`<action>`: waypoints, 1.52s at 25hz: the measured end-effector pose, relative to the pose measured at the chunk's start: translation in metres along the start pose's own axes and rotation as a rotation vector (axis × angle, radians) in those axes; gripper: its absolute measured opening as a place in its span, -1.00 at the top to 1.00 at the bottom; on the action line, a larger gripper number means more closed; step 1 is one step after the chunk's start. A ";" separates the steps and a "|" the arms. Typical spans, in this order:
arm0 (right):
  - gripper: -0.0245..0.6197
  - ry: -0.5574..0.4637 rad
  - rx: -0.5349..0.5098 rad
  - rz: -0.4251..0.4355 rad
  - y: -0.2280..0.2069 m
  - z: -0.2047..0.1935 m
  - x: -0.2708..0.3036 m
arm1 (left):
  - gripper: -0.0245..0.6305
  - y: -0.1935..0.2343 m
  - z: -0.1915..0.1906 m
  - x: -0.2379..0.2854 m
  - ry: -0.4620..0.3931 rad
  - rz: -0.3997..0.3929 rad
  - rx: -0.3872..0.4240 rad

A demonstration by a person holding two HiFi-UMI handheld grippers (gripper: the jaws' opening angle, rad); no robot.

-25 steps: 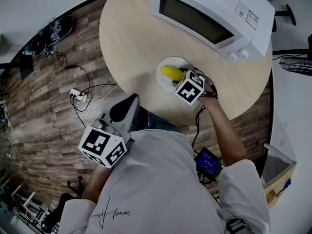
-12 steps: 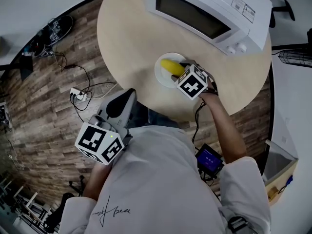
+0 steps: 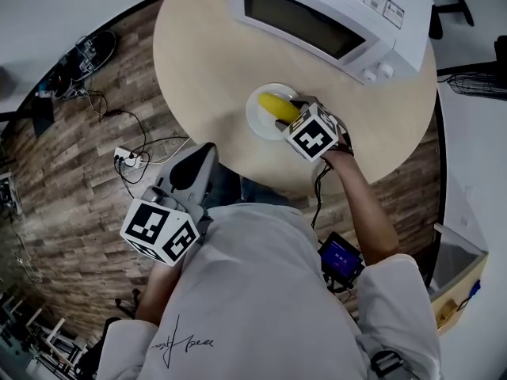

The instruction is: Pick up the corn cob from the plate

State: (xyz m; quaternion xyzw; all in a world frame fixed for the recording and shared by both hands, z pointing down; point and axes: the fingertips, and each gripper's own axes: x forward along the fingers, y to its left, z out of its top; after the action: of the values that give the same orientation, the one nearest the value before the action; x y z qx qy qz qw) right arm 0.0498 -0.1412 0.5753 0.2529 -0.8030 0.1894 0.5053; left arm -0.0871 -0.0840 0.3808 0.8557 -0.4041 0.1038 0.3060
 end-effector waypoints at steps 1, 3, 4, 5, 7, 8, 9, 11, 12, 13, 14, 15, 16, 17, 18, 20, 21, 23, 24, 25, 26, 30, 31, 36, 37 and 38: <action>0.10 -0.006 0.007 -0.002 0.000 0.000 -0.002 | 0.94 -0.001 0.000 0.000 -0.002 -0.001 0.000; 0.10 -0.019 0.028 -0.004 -0.001 0.001 -0.006 | 0.94 -0.003 -0.001 0.000 -0.002 -0.002 0.003; 0.10 -0.028 0.041 -0.003 -0.001 0.002 -0.008 | 0.94 -0.003 -0.001 -0.001 -0.002 -0.002 0.005; 0.10 -0.038 0.055 -0.002 -0.001 0.004 -0.010 | 0.94 -0.003 -0.001 -0.001 -0.003 0.000 0.007; 0.10 -0.061 0.077 -0.001 0.000 0.006 -0.015 | 0.94 -0.004 -0.001 0.000 -0.006 0.002 0.008; 0.10 -0.073 0.090 0.001 0.001 0.008 -0.017 | 0.94 -0.005 -0.002 0.000 -0.007 0.003 0.006; 0.10 -0.085 0.102 0.004 0.002 0.009 -0.019 | 0.94 -0.005 -0.003 0.000 -0.006 0.004 0.006; 0.10 -0.104 0.119 0.004 0.004 0.011 -0.023 | 0.94 -0.006 -0.004 -0.001 -0.004 0.002 0.009; 0.10 -0.111 0.122 0.001 0.004 0.012 -0.025 | 0.94 -0.007 -0.004 -0.001 -0.005 0.001 0.010; 0.10 -0.118 0.125 -0.003 0.004 0.013 -0.028 | 0.94 -0.007 -0.004 -0.001 -0.007 0.000 0.012; 0.10 -0.124 0.127 -0.007 0.005 0.014 -0.029 | 0.94 -0.008 -0.004 -0.001 -0.008 -0.001 0.013; 0.10 -0.129 0.131 -0.009 0.005 0.014 -0.031 | 0.94 -0.008 -0.004 -0.001 -0.009 -0.002 0.013; 0.10 -0.134 0.137 -0.010 0.005 0.014 -0.032 | 0.94 -0.009 -0.005 -0.001 -0.009 -0.003 0.014; 0.10 -0.140 0.144 -0.010 0.006 0.014 -0.034 | 0.94 -0.009 -0.005 -0.001 -0.010 -0.004 0.016; 0.10 -0.145 0.152 -0.012 0.006 0.014 -0.035 | 0.94 -0.009 -0.005 -0.001 -0.011 -0.004 0.018; 0.10 -0.158 0.166 -0.021 0.007 0.014 -0.039 | 0.94 -0.007 -0.003 -0.003 -0.018 0.003 0.020; 0.10 -0.167 0.173 -0.031 0.008 0.014 -0.043 | 0.94 -0.005 -0.001 -0.004 -0.025 0.010 0.018; 0.10 -0.192 0.193 -0.046 0.008 0.016 -0.049 | 0.94 0.001 0.003 -0.007 -0.037 0.023 0.014; 0.10 -0.204 0.208 -0.049 0.008 0.016 -0.052 | 0.94 0.003 0.004 -0.009 -0.041 0.029 0.012; 0.10 -0.216 0.224 -0.050 0.008 0.017 -0.054 | 0.94 0.006 0.004 -0.011 -0.044 0.033 0.010; 0.10 -0.226 0.239 -0.050 0.008 0.016 -0.056 | 0.94 0.008 0.004 -0.012 -0.046 0.037 0.009; 0.10 -0.264 0.283 -0.071 0.007 0.015 -0.065 | 0.94 0.014 0.003 -0.017 -0.052 0.054 0.003; 0.11 -0.272 0.294 -0.077 0.006 0.014 -0.068 | 0.94 0.015 0.002 -0.017 -0.054 0.057 -0.003; 0.11 -0.301 0.338 -0.088 0.007 0.009 -0.078 | 0.94 0.015 -0.002 -0.016 -0.051 0.058 -0.004; 0.10 -0.306 0.343 -0.091 0.007 0.008 -0.080 | 0.94 0.014 -0.002 -0.016 -0.049 0.061 0.007; 0.10 -0.311 0.348 -0.095 0.007 0.008 -0.082 | 0.94 0.013 -0.002 -0.016 -0.047 0.065 0.021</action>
State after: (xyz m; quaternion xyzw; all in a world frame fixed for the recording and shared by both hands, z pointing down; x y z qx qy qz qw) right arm 0.0695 -0.1221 0.4971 0.3999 -0.8137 0.2595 0.3327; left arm -0.1072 -0.0791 0.3816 0.8475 -0.4375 0.0976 0.2841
